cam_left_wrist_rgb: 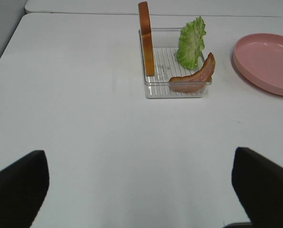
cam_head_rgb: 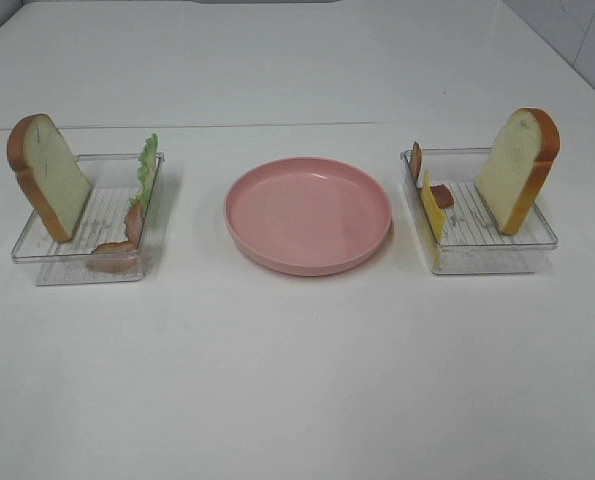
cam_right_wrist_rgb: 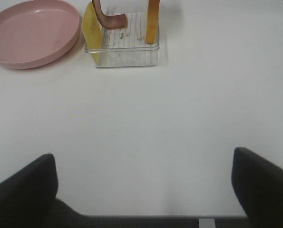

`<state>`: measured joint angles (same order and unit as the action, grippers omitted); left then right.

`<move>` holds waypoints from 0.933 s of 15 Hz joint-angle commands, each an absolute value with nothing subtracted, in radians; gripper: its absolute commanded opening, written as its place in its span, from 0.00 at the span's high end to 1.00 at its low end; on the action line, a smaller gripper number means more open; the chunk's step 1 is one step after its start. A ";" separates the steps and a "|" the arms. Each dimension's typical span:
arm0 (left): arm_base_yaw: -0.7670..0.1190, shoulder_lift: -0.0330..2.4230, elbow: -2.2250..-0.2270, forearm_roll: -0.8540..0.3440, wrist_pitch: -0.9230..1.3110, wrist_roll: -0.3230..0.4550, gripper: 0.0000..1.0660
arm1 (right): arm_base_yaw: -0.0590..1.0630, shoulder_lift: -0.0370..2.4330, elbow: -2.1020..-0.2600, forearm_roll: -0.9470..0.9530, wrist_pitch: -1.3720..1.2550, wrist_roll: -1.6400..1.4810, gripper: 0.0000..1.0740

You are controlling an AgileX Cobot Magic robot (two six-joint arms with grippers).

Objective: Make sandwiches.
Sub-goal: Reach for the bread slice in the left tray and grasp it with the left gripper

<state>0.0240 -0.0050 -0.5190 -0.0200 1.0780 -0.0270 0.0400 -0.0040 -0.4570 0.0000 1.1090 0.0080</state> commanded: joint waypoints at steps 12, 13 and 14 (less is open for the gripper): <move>0.026 0.018 -0.545 -0.029 1.055 -0.028 0.08 | 0.037 -0.033 -0.456 0.000 1.104 0.006 0.10; 0.026 0.033 -0.556 -0.029 1.052 -0.031 0.08 | 0.037 -0.033 -0.456 0.000 1.104 0.006 0.10; 0.026 0.087 -0.576 -0.029 1.036 -0.031 0.08 | 0.037 -0.033 -0.456 0.000 1.104 0.006 0.10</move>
<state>0.0240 0.0570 -0.5590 -0.0200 1.0650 -0.0270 0.0400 -0.0040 -0.4570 0.0000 1.1090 0.0080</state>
